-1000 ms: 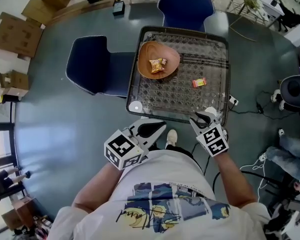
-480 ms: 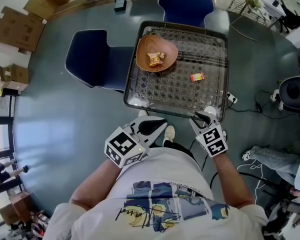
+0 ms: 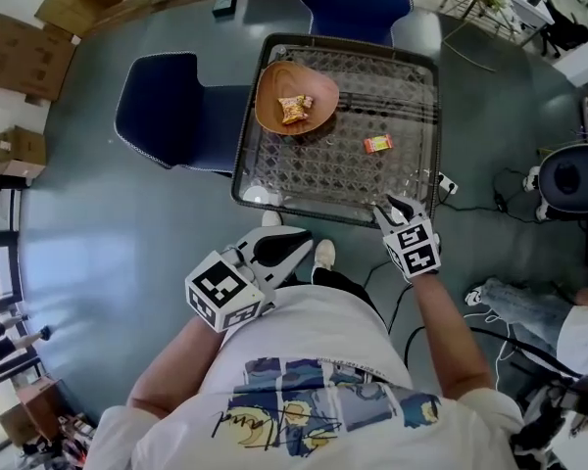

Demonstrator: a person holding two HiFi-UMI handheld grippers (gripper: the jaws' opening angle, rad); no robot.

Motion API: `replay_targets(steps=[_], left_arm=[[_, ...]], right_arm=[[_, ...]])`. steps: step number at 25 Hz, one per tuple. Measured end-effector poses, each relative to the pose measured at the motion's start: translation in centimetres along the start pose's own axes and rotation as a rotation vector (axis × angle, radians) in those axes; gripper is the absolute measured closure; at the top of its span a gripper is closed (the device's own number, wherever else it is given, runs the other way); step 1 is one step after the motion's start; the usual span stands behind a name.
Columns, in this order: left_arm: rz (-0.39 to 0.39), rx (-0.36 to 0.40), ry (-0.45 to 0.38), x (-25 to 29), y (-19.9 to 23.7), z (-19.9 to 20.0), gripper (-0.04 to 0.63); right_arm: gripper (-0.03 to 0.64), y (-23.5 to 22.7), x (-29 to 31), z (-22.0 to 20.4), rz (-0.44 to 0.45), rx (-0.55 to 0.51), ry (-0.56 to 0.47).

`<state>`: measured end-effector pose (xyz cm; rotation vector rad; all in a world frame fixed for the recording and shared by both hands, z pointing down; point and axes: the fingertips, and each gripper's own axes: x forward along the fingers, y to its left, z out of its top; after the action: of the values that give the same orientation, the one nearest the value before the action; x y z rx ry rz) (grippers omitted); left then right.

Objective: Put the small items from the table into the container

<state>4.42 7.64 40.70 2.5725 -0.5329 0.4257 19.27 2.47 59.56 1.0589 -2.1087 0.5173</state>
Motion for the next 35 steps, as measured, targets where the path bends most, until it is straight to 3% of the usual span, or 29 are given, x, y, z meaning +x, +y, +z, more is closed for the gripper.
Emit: replay_targets(steps=[6, 15, 25, 32, 35], left_arm=[[0.042, -0.027, 0.000, -1.3, 2.1, 0.2, 0.586], [0.137, -0.085, 0.008, -3.5, 6.5, 0.3, 0.586], [0.215, -0.170, 0.024, -4.5, 10.2, -0.3, 0.586], [0.221, -0.198, 0.026, -4.8, 12.4, -0.7, 0.586], [0.209, -0.196, 0.022, -4.6, 13.1, -0.3, 0.586]], right_arm=[[0.479, -5.5, 5.3, -1.5, -0.053, 0.094, 0.059], [0.410, -11.8, 13.4, -1.4, -0.109, 0.147, 0.128], [0.362, -15.4, 20.0, -1.8, -0.134, 0.191, 0.201], [0.369, -16.0, 21.4, -1.9, -0.153, 0.234, 0.216], [0.438, -16.0, 21.2, -1.6, -0.158, 0.223, 0.223]])
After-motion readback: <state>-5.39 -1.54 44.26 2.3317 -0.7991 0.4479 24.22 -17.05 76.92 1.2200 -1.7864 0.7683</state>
